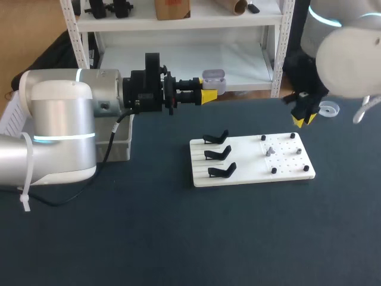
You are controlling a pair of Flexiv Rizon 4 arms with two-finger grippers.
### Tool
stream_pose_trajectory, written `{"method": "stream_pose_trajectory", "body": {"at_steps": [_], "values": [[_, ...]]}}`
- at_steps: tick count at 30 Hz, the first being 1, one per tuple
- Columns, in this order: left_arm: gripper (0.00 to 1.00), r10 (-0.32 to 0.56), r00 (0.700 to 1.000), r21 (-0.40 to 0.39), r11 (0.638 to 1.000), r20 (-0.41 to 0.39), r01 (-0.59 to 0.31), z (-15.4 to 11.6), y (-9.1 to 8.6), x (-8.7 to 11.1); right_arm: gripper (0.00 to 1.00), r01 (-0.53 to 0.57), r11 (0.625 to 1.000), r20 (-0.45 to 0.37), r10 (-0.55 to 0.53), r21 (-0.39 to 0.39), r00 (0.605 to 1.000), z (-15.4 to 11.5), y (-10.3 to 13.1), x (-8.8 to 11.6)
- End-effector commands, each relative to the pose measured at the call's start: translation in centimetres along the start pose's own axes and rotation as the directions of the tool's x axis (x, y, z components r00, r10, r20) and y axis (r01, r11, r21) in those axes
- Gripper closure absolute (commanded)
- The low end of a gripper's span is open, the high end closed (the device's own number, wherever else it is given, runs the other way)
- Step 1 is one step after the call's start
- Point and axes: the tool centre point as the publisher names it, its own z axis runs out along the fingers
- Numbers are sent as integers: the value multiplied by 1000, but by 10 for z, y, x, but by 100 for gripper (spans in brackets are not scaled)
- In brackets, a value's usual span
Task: Pick up each earbud case from the left stands, insert the matching earbuds, close the lid, and place the case in the box.
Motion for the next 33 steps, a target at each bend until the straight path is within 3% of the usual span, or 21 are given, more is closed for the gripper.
{"method": "stream_pose_trajectory", "body": {"at_steps": [1,9,10,11,15,16,17,18,19,20,21,23,33], "values": [[100,1,1000,-5,1000,3,-1,0,-1,1,100,-7,999,60,5,31,998,-5,8,18],[100,1,1000,-5,1000,3,-1,0,-1,1,100,-7,999,60,5,31,998,-5,8,18],[100,1,1000,-5,1000,3,-1,0,-1,1,100,-84,996,23,84,-31,996,-7,11,14],[100,1,1000,-5,1000,3,-1,0,-1,1,100,-219,976,-10,219,-8,976,-13,17,10],[100,1,1000,-5,1000,3,-1,0,-1,1,100,-439,898,-75,437,-17,896,-35,45,6],[100,1,1000,-5,1000,3,-1,0,-1,1,100,-518,856,-78,516,3,853,-39,48,7],[100,1,1000,-5,1000,3,-1,0,-1,1,100,-506,863,-93,505,18,858,-43,52,7],[100,1,1000,-5,1000,3,-1,0,-1,1,100,-562,826,-97,564,47,820,-46,56,8],[100,1,1000,-5,1000,3,-1,0,-1,1,100,-552,831,-103,556,63,825,-50,62,8],[100,1,1000,-5,1000,3,-1,0,-1,1,100,-593,799,-113,601,98,791,-52,66,8],[100,1,1000,-5,1000,3,-1,0,-1,1,100,-598,795,-114,607,102,787,-55,70,9],[100,1,1000,-5,1000,3,-1,0,-1,1,100,-651,747,-98,664,133,742,-59,80,11],[100,1,1000,-5,1000,3,-1,0,-1,1,100,-651,747,-98,664,133,742,-59,80,11]]}}
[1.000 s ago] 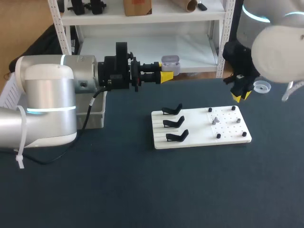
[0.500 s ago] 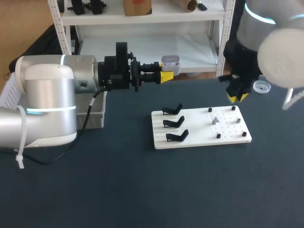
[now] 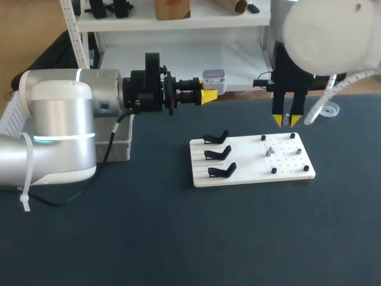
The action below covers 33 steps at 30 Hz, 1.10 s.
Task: Pick up each earbud case from the left stands, insert the matching earbuds, close the lid, and place the case in the box.
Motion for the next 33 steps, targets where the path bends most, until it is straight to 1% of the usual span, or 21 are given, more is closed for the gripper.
{"method": "stream_pose_trajectory", "body": {"at_steps": [1,5,6,7,8,9,10,11,12,13,16,18,24,27,30,33], "values": [[100,1,1000,-4,1000,3,-1,0,-1,1,100,-42,999,-18,43,33,999,-2,6,-4],[100,1,1000,-4,1000,3,-1,0,-1,1,100,-42,999,-18,43,33,999,-2,6,-4],[100,1,1000,-4,1000,3,-1,0,-1,1,100,-81,996,-30,80,-32,996,-7,12,-3],[100,1,1000,-4,1000,3,-1,0,-1,1,100,-93,994,-47,90,-53,995,-13,18,-1],[100,1,1000,-4,1000,3,-1,0,-1,1,100,-139,990,-55,138,-6,989,-16,22,-1],[100,1,1000,-4,1000,3,-1,0,-1,1,100,-149,988,-44,147,-28,988,-23,27,0],[100,1,1000,-4,1000,3,-1,0,-1,1,100,-186,983,-87,185,6,979,-29,31,1],[100,1,1000,-4,1000,3,-1,0,-1,1,100,-211,977,-90,211,9,973,-34,35,0],[100,1,1000,-4,1000,3,-1,0,-1,1,100,-230,973,-127,227,-11,966,-41,37,-1],[100,1,1000,-4,1000,3,-1,0,-1,1,100,-268,963,-125,266,2,956,-48,40,-2],[100,1,1000,-4,1000,3,-1,0,-1,1,100,-297,955,-94,297,16,950,-67,49,-7],[100,1,1000,-4,1000,3,-1,0,-1,1,100,-301,954,-107,298,-12,948,-75,56,-10],[100,1,1000,-4,1000,3,-1,0,-1,1,100,-287,957,-102,283,-30,954,-95,82,-24],[100,1,1000,-4,1000,3,-1,0,-1,1,100,-270,963,-69,269,-13,961,-104,92,-28],[100,1,1000,-4,1000,3,-1,0,-1,1,100,-251,968,-64,251,0,966,-111,100,-30],[100,1,1000,-4,1000,3,-1,0,-1,1,100,-268,963,-54,269,16,962,-116,104,-32]]}}
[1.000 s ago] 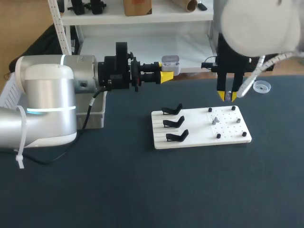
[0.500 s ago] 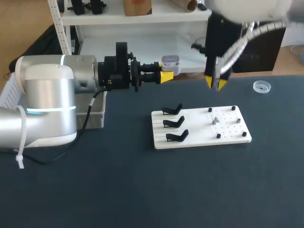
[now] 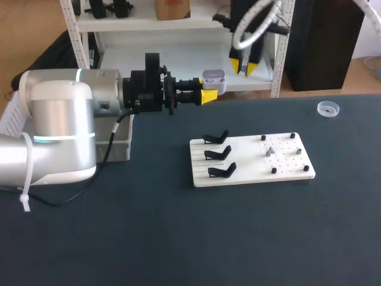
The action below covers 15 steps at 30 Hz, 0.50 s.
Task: Pick up each earbud case from the left stands, insert the matching earbuds, close the lid, and place the case in the box.
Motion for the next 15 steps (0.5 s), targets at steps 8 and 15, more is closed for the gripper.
{"method": "stream_pose_trajectory", "body": {"at_steps": [8,15], "values": [[100,1,1000,-4,1000,3,-1,0,-1,1,100,-14,997,5,13,78,1000,-11,24,7],[100,1,1000,-4,1000,3,-1,0,-1,1,100,-13,1000,88,10,25,996,-9,34,22]]}}
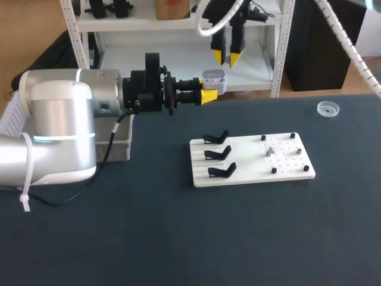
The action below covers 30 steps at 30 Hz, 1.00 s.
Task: Pick up each earbud case from the left stands, insert the matching earbuds, close the lid, and place the case in the box.
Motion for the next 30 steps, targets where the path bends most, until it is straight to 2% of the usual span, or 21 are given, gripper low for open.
{"method": "stream_pose_trajectory", "body": {"at_steps": [1,7,11,30], "values": [[100,1,1000,-4,1000,2,-1,0,-1,1,100,-11,1000,56,12,-23,998,5,1,16],[100,1,1000,-4,1000,2,-1,0,-1,1,100,-6,1000,58,8,-30,998,12,4,23],[100,1,1000,-4,1000,2,-1,0,-1,1,100,-20,998,89,25,-66,996,15,4,23],[100,1,1000,-4,1000,2,-1,0,-1,1,100,-44,999,94,47,-32,994,29,8,18]]}}
